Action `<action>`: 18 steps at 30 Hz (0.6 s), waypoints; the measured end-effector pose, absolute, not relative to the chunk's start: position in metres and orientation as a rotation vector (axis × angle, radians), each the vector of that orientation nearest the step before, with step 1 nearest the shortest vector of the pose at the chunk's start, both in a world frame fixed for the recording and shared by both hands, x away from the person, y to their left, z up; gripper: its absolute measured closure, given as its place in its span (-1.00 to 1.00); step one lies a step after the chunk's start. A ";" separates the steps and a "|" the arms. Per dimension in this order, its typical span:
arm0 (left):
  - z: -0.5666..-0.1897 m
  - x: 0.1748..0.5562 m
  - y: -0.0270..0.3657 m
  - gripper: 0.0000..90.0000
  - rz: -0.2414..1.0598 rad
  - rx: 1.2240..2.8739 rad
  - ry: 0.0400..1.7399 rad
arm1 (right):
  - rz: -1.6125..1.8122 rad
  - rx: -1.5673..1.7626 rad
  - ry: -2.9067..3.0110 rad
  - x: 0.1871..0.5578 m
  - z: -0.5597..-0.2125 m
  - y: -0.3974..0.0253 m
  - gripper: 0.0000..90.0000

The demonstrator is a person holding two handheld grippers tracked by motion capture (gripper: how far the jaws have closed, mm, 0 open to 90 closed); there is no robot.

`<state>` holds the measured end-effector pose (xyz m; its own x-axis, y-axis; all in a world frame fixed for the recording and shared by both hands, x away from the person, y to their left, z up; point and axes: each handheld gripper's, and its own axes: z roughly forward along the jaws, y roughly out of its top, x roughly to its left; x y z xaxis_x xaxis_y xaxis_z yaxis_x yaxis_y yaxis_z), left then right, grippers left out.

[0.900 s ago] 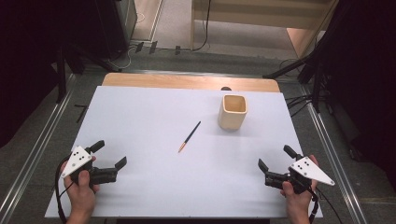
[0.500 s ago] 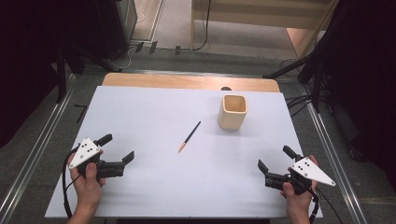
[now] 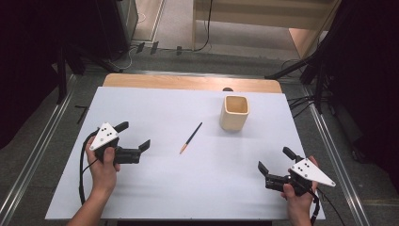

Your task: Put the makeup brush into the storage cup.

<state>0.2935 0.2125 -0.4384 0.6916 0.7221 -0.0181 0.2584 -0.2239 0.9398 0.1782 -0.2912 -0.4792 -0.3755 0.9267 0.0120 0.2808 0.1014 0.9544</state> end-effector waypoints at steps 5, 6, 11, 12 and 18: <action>-0.433 0.300 0.201 -1.00 0.515 1.807 0.754 | 1.296 1.185 1.743 0.178 -0.479 -0.291 -0.99; -0.433 0.301 0.200 -1.00 0.512 1.804 0.752 | 1.296 1.185 1.743 0.178 -0.479 -0.291 -0.99; -0.429 0.309 0.190 -0.90 0.520 1.790 0.763 | 1.296 1.179 1.741 0.178 -0.479 -0.291 -0.99; -0.429 0.309 0.190 -0.90 0.520 1.790 0.763 | 1.296 1.179 1.741 0.178 -0.479 -0.291 -0.99; -0.427 0.319 0.178 -0.88 0.502 1.812 0.756 | 1.293 1.182 1.743 0.178 -0.479 -0.291 -0.99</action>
